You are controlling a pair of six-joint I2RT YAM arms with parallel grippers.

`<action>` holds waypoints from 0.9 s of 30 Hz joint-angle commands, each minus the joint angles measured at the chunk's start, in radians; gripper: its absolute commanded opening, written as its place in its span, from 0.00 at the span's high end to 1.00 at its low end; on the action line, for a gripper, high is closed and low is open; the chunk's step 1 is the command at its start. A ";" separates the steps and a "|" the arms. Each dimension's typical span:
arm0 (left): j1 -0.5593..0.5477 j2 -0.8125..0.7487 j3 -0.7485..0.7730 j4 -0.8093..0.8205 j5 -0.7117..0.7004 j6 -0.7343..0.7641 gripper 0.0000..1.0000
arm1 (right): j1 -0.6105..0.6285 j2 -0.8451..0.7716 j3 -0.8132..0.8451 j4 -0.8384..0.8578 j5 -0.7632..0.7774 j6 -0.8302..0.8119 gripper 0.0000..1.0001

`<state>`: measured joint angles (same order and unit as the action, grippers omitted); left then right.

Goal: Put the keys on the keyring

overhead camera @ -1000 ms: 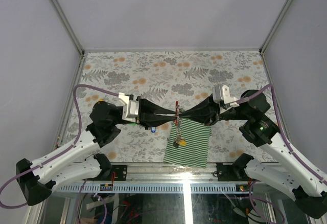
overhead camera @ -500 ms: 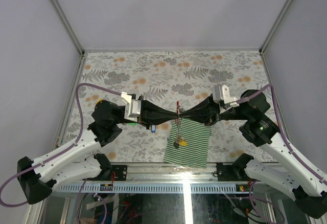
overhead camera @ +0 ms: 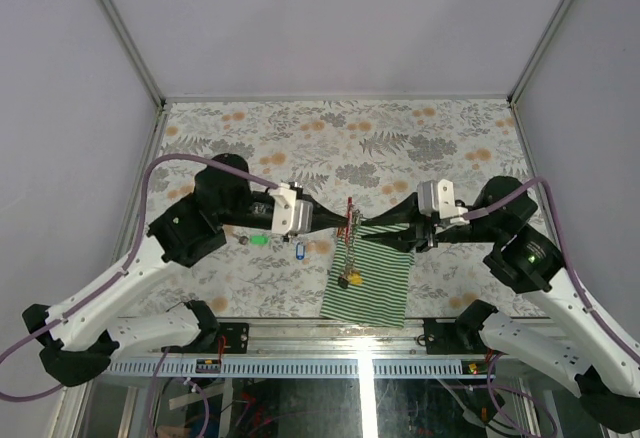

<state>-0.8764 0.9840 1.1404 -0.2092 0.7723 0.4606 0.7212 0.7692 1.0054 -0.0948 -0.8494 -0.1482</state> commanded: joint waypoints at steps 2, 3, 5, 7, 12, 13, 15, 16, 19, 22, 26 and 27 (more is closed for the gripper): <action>-0.006 0.109 0.227 -0.521 -0.074 0.328 1.00 | 0.002 -0.003 0.015 -0.111 0.058 -0.093 0.67; -0.006 0.132 0.262 -0.573 -0.093 0.351 1.00 | 0.003 0.000 0.008 -0.106 0.063 -0.094 0.67; -0.009 0.173 0.318 -0.667 -0.144 0.387 1.00 | 0.002 0.008 -0.010 -0.089 0.073 -0.088 0.67; -0.022 0.216 0.372 -0.755 -0.208 0.422 1.00 | 0.003 0.015 -0.026 -0.072 0.084 -0.090 0.66; -0.067 0.294 0.449 -0.882 -0.376 0.464 1.00 | 0.003 0.027 -0.091 0.007 0.124 -0.085 0.65; -0.072 0.299 0.451 -0.882 -0.389 0.468 1.00 | 0.002 0.030 -0.112 0.044 0.132 -0.076 0.64; -0.082 0.305 0.456 -0.882 -0.393 0.473 1.00 | 0.002 0.033 -0.163 0.142 0.137 -0.036 0.61; -0.084 0.312 0.459 -0.882 -0.393 0.475 1.00 | 0.003 0.035 -0.186 0.193 0.141 -0.012 0.60; -0.093 0.321 0.467 -0.881 -0.406 0.472 1.00 | 0.003 0.044 -0.257 0.365 0.149 0.071 0.59; -0.096 0.322 0.465 -0.869 -0.417 0.458 1.00 | 0.003 0.066 -0.308 0.498 0.126 0.122 0.59; -0.098 0.320 0.458 -0.849 -0.426 0.445 1.00 | 0.003 0.102 -0.330 0.597 0.094 0.167 0.59; -0.098 0.319 0.457 -0.848 -0.428 0.442 1.00 | 0.004 0.109 -0.330 0.605 0.089 0.170 0.59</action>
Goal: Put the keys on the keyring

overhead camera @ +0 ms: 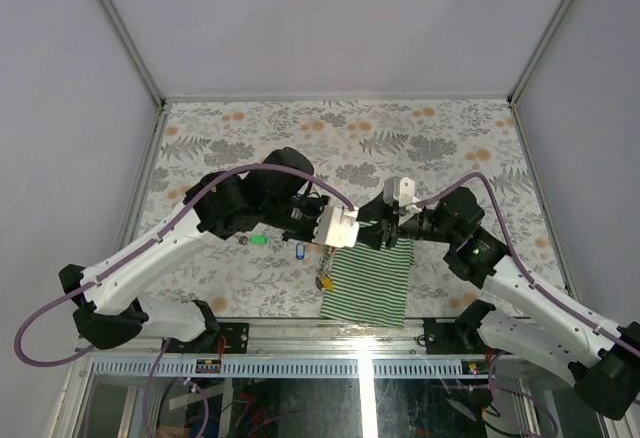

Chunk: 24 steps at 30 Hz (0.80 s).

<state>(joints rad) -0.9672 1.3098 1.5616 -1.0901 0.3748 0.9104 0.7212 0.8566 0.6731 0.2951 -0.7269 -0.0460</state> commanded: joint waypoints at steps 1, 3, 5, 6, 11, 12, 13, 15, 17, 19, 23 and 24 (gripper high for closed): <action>-0.008 -0.006 0.034 0.034 -0.033 -0.009 1.00 | 0.005 0.026 0.002 0.221 -0.036 0.069 0.59; -0.008 -0.006 0.032 0.036 -0.038 -0.016 1.00 | 0.010 0.030 0.002 0.223 -0.035 0.065 0.59; -0.009 -0.006 0.029 0.042 -0.043 -0.023 1.00 | 0.015 0.034 0.002 0.217 -0.035 0.059 0.59; -0.009 -0.008 0.028 0.047 -0.045 -0.028 1.00 | 0.020 0.036 0.002 0.212 -0.033 0.055 0.59; -0.009 -0.008 0.023 0.063 -0.049 -0.047 1.00 | 0.044 0.052 -0.008 0.197 -0.008 0.037 0.59; -0.009 -0.009 0.023 0.064 -0.048 -0.047 1.00 | 0.047 0.054 -0.011 0.199 -0.001 0.034 0.59; -0.008 -0.011 0.023 0.065 -0.048 -0.048 1.00 | 0.050 0.056 -0.014 0.200 0.007 0.034 0.60; -0.010 -0.008 0.023 0.065 -0.047 -0.049 1.00 | 0.053 0.064 -0.015 0.203 0.013 0.030 0.60; -0.010 -0.008 0.024 0.066 -0.047 -0.049 1.00 | 0.054 0.074 -0.015 0.205 0.014 0.028 0.61; -0.011 -0.008 0.025 0.068 -0.048 -0.051 1.00 | 0.056 0.084 -0.012 0.208 0.013 0.025 0.62; -0.010 -0.006 0.023 0.070 -0.047 -0.053 1.00 | 0.060 0.101 -0.005 0.213 0.014 0.021 0.64; -0.010 -0.004 0.023 0.069 -0.047 -0.056 1.00 | 0.061 0.104 -0.003 0.213 0.013 0.021 0.65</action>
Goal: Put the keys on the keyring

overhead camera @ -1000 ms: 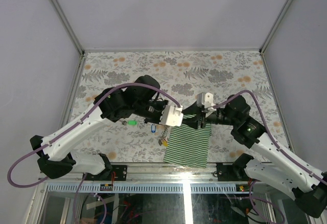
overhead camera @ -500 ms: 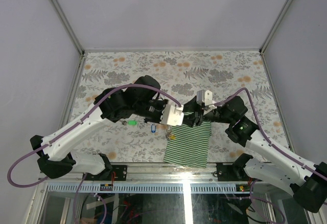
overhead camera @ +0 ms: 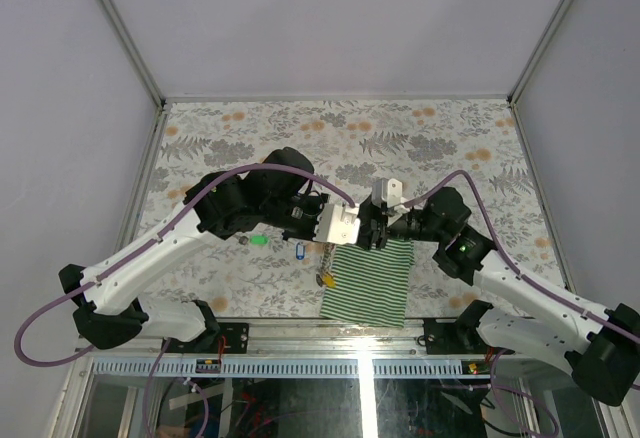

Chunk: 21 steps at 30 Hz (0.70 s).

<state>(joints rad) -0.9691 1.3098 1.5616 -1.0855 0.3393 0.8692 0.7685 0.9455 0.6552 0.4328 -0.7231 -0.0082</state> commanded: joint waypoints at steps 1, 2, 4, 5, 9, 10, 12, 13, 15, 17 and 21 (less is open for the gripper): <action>-0.008 -0.005 0.023 0.065 -0.011 -0.013 1.00 | 0.013 0.019 0.016 0.075 0.009 -0.016 0.66; -0.008 -0.004 0.023 0.067 -0.012 -0.016 1.00 | 0.014 0.023 0.018 0.074 0.008 -0.018 0.67; -0.008 -0.006 0.020 0.074 -0.022 -0.021 1.00 | 0.017 0.029 0.020 0.072 0.008 -0.019 0.68; -0.008 -0.006 0.020 0.075 -0.023 -0.022 1.00 | 0.017 0.032 0.021 0.073 0.008 -0.021 0.68; -0.008 -0.005 0.018 0.079 -0.023 -0.027 1.00 | 0.020 0.039 0.022 0.075 0.012 -0.021 0.70; -0.008 -0.004 0.018 0.080 -0.023 -0.028 1.00 | 0.021 0.040 0.024 0.076 0.012 -0.020 0.70; -0.008 -0.005 0.015 0.083 -0.024 -0.027 1.00 | 0.022 0.044 0.027 0.078 0.014 -0.019 0.72; -0.008 -0.004 0.013 0.084 -0.024 -0.027 1.00 | 0.022 0.045 0.028 0.079 0.016 -0.018 0.74; -0.009 -0.004 0.011 0.083 -0.026 -0.028 1.00 | 0.023 0.047 0.029 0.084 0.016 -0.015 0.78; -0.008 -0.006 0.009 0.084 -0.026 -0.029 1.00 | 0.022 0.046 0.030 0.091 0.017 -0.010 0.87; -0.009 -0.013 0.002 0.090 -0.024 -0.034 1.00 | 0.023 0.034 0.034 0.091 0.023 -0.001 1.00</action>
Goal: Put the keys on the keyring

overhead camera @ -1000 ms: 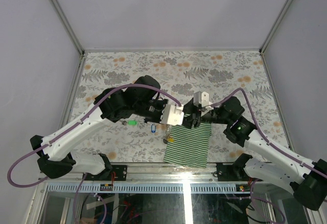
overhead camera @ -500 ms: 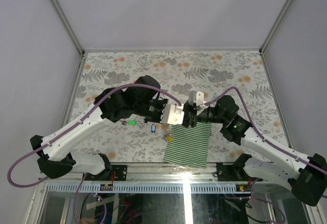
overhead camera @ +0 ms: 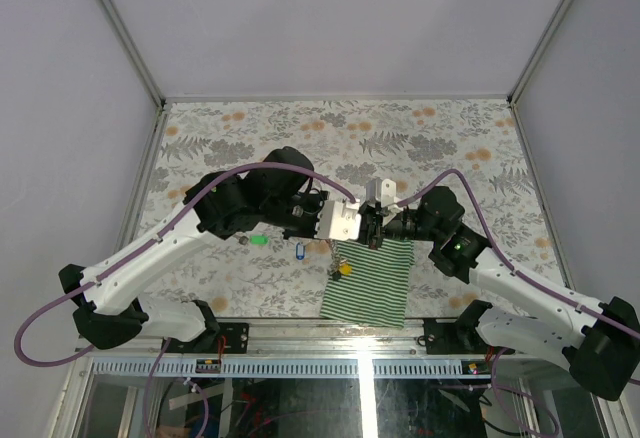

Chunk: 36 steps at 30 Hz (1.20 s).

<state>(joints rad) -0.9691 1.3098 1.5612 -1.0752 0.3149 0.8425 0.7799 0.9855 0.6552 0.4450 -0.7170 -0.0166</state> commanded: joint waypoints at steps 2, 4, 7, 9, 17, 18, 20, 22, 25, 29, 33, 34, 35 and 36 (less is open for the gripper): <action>-0.008 -0.023 -0.002 0.082 0.005 -0.011 0.96 | 0.012 -0.019 0.043 0.058 0.021 0.003 1.00; -0.009 -0.042 -0.012 0.098 0.013 -0.019 0.88 | 0.012 -0.036 0.060 0.021 0.025 -0.012 1.00; -0.008 -0.092 -0.052 0.159 0.018 -0.059 0.76 | 0.012 -0.062 0.092 -0.050 0.030 -0.046 1.00; -0.008 -0.135 -0.085 0.213 0.033 -0.086 0.73 | 0.012 -0.080 0.108 -0.084 0.033 -0.060 1.00; -0.008 -0.342 -0.314 0.583 0.131 -0.221 0.69 | 0.012 -0.131 0.162 -0.121 -0.008 -0.054 1.00; -0.009 -0.379 -0.352 0.645 0.140 -0.250 0.69 | 0.012 -0.135 0.165 -0.118 -0.013 -0.051 1.00; -0.009 -0.424 -0.415 0.762 0.152 -0.294 0.68 | 0.012 -0.142 0.176 -0.116 -0.021 -0.048 1.00; -0.008 -0.461 -0.464 0.855 0.146 -0.333 0.68 | 0.011 -0.147 0.188 -0.122 -0.026 -0.050 1.00; -0.008 -0.482 -0.492 0.897 0.145 -0.340 0.69 | 0.012 -0.154 0.203 -0.137 -0.043 -0.054 1.00; -0.009 -0.469 -0.464 0.847 0.166 -0.315 0.69 | 0.012 -0.161 0.225 -0.184 -0.082 -0.079 1.00; -0.009 -0.446 -0.430 0.777 0.215 -0.281 0.72 | 0.012 -0.171 0.232 -0.205 -0.095 -0.091 1.00; -0.008 -0.444 -0.426 0.762 0.225 -0.280 0.72 | 0.012 -0.175 0.234 -0.205 -0.095 -0.091 1.00; -0.009 -0.441 -0.423 0.749 0.234 -0.262 0.72 | 0.012 -0.177 0.235 -0.207 -0.093 -0.090 1.00; -0.008 -0.441 -0.419 0.736 0.245 -0.250 0.72 | 0.012 -0.179 0.237 -0.209 -0.093 -0.092 1.00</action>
<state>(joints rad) -0.9707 0.8661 1.1000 -0.3233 0.4957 0.5522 0.7837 0.8436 0.8295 0.1974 -0.7856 -0.0875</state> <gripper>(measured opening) 0.280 0.011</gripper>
